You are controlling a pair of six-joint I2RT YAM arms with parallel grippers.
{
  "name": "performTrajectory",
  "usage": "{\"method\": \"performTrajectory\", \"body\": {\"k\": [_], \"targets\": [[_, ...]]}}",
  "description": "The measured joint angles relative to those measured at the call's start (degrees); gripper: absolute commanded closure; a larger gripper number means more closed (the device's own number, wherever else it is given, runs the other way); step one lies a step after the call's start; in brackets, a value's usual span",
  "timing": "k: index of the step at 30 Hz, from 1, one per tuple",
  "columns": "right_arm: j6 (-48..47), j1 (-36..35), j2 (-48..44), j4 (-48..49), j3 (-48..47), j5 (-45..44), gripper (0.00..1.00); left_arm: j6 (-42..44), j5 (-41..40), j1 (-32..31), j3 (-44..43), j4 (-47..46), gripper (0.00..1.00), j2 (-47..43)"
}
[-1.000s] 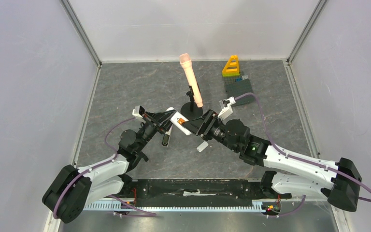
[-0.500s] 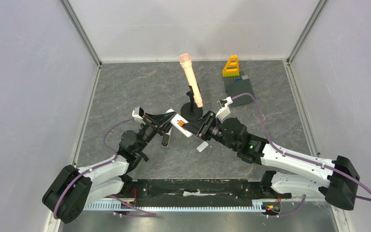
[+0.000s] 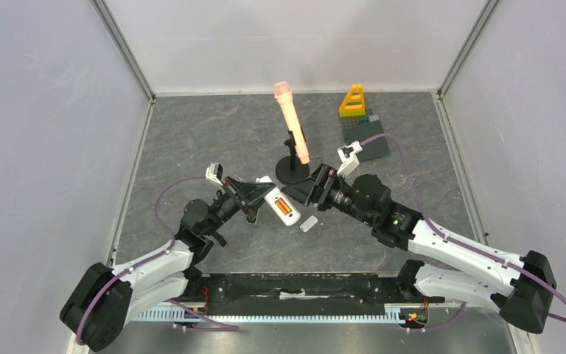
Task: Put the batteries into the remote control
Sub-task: Load the battery into the remote control.
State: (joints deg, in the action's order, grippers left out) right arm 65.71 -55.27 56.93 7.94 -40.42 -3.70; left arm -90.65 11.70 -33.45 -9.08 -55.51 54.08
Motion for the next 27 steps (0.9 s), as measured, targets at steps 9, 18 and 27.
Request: {"method": "performTrajectory", "body": {"k": [9, 18, 27], "targets": [[-16.35, 4.61, -0.79, -3.93, -0.02, 19.78, 0.18, 16.04, 18.18, 0.00, -5.46, 9.07, 0.98, -0.24], [-24.98, 4.61, -0.74, -6.91, 0.66, 30.88, 0.44, 21.09, 28.02, 0.00, -8.26, 9.44, 0.98, 2.23], [-26.56, 4.61, -0.26, -6.71, 4.00, 34.93, 0.53, 19.15, 29.24, 0.00, -8.26, 2.60, 0.98, 7.32]]}}
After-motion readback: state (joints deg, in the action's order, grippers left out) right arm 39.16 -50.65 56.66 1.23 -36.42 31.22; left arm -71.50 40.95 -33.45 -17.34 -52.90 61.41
